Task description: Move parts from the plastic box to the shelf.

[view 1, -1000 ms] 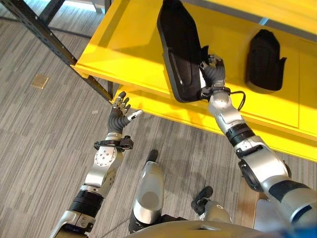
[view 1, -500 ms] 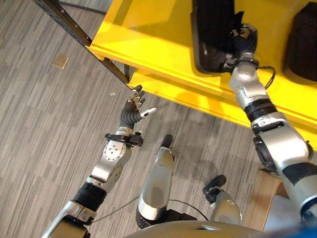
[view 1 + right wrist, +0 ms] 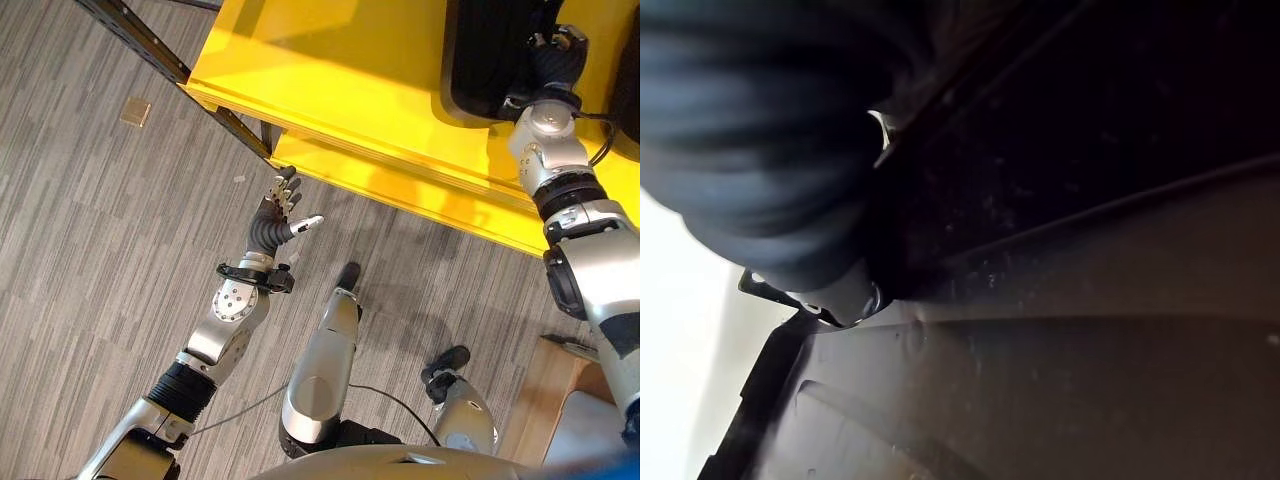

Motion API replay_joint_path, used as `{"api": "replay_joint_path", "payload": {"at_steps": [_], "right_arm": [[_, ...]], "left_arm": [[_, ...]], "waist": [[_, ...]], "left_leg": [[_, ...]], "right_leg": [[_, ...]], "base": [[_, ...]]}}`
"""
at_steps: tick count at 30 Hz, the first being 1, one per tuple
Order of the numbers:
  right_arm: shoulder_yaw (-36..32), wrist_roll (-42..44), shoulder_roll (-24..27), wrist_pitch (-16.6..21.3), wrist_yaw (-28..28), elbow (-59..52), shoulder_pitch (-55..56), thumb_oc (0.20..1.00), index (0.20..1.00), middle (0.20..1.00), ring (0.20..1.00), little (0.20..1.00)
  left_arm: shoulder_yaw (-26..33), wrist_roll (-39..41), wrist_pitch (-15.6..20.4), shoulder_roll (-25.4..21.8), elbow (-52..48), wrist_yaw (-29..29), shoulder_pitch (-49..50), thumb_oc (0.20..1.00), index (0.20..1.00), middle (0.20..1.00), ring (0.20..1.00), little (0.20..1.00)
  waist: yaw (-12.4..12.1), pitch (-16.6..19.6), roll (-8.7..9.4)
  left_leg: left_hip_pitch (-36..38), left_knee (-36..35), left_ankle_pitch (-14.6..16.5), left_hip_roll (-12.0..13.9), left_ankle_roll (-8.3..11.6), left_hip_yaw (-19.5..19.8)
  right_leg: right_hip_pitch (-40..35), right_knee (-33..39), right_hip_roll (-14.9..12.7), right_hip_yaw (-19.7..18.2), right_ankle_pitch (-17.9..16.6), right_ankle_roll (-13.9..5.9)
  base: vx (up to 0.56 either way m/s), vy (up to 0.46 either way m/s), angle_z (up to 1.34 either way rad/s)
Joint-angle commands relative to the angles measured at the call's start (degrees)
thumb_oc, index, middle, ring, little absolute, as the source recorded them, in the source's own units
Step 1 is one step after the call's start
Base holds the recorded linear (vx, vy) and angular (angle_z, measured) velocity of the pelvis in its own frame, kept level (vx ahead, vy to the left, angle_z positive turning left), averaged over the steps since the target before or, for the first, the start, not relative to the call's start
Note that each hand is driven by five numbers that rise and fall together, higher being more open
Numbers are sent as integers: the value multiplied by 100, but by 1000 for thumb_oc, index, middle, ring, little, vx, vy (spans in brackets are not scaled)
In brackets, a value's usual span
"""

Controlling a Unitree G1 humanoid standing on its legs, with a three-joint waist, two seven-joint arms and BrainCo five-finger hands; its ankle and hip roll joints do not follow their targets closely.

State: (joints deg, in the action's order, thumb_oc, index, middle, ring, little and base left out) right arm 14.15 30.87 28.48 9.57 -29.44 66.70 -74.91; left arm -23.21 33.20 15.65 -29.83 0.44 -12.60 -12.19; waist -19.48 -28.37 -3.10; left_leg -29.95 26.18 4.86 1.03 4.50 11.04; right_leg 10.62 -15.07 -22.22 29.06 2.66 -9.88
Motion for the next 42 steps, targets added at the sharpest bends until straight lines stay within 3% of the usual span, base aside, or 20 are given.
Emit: {"api": "replay_joint_path", "payload": {"at_steps": [1, 26, 42], "right_arm": [[314, 311, 370, 417, 2, -260, -771, 200, 200, 200, 200, 200], [-85, 1050, 188, 632, -242, 143, -938, 200, 200, 200, 200, 200], [38, 922, 112, 540, -316, 315, -1051, 200, 200, 200, 200, 200]], "left_arm": [[36, 152, 380, -119, -583, -6, -50, 1000, 1000, 1000, 1000, 1000], [-61, 225, 405, -130, -710, -122, -190, 1000, 1000, 1000, 1000, 1000], [-133, 296, 433, -136, -721, -157, -276, 1000, 1000, 1000, 1000, 1000]], "waist": [[-10, 142, -57], [-40, 176, -174], [-57, 181, -186]], "left_leg": [[-198, -15, 151, 109, -166, -517], [-314, -82, 146, -69, -190, -381], [-341, -40, 175, -107, -216, -361]], "right_leg": [[-11, -545, 19, -509, 258, 57], [-92, -426, -29, -357, 237, 18], [-138, -384, -23, -333, 241, 13]], "base": [[0, 0, 0], [2, 1, 1], [2, 2, 2]]}}
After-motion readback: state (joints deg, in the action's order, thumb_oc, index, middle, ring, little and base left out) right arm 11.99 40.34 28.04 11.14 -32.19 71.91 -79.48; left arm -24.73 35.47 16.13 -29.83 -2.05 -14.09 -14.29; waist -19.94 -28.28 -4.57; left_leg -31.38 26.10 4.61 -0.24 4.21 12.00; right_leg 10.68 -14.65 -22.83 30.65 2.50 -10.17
